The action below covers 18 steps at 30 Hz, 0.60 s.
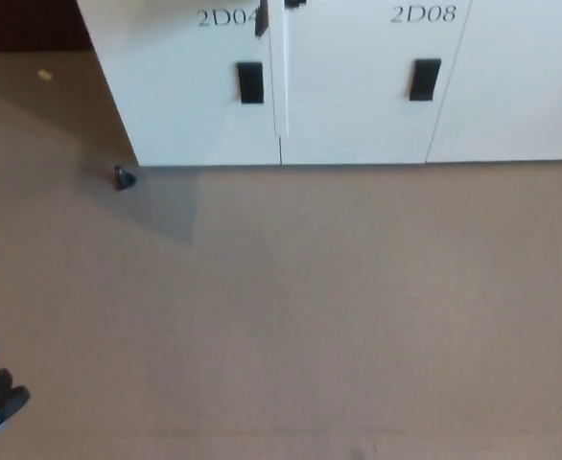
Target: The robot walks towards an open cabinet and lifts its left hand to push the door towards the right to close it.
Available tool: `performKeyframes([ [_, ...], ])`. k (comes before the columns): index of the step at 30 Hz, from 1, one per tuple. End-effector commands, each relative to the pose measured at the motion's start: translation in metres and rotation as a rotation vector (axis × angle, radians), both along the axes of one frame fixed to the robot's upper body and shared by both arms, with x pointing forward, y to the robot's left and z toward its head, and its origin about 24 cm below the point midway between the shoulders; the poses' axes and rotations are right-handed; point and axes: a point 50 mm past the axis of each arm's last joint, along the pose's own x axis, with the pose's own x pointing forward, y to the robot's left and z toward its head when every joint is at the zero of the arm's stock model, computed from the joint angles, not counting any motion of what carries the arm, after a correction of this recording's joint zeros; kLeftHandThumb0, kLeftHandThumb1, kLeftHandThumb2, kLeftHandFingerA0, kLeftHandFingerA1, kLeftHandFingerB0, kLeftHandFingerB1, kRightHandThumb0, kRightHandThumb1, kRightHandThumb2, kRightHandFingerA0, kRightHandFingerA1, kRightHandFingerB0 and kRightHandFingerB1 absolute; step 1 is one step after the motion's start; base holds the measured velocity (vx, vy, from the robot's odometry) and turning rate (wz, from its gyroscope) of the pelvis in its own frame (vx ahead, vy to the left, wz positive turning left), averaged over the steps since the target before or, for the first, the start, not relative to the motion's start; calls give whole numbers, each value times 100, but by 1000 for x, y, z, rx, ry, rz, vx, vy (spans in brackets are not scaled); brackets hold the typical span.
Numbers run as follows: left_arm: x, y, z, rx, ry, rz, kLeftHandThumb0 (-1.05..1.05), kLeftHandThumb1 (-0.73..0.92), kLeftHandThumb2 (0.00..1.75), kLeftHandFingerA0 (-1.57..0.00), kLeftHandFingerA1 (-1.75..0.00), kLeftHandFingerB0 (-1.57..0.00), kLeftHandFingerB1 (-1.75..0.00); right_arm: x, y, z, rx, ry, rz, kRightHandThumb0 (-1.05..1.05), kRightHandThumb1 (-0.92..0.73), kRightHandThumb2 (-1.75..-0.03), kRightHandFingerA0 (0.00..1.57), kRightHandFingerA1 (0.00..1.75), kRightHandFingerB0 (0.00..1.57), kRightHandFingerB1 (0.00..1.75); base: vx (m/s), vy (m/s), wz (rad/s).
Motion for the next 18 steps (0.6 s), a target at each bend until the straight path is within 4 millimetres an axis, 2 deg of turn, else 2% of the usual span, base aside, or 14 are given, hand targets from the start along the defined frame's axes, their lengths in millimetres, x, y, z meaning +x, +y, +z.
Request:
performKeyframes([
  [1, -1, 6, 4, 28, -5, -11, -27, 62, 58, -62, -53, -49, -47, -5, -2, -2, 8, 2, -22, -31, -71, -60, 66, 51, 47, 42, 478, -74, -14],
  [5, 2, 6, 5, 28, -2, -4, -25, 62, 57, -63, -54, -52, -48, -7, -1, -4, 5, 4, -24, -32, -70, -60, 69, 52, 47, 41, 487, -43, -19],
  [8, 3, 5, 5, 26, 0, 2, -24, 60, 57, -65, -55, -54, -49, -7, -2, -4, 6, 4, -29, -32, -71, -60, 69, 52, 47, 42, 617, 203, -72],
  [12, 7, 4, 7, 40, 1, -10, -25, 61, 57, -66, -55, -53, -48, -6, -2, -4, -1, 11, -35, -32, -70, -60, 69, 52, 48, 42, 552, 258, -12],
  [18, 11, 4, 9, 46, -9, -32, -27, 60, 57, -67, -55, -53, -49, -7, -2, -4, -15, 16, -33, -32, -70, -60, 69, 51, 48, 41, 508, 218, 15],
])
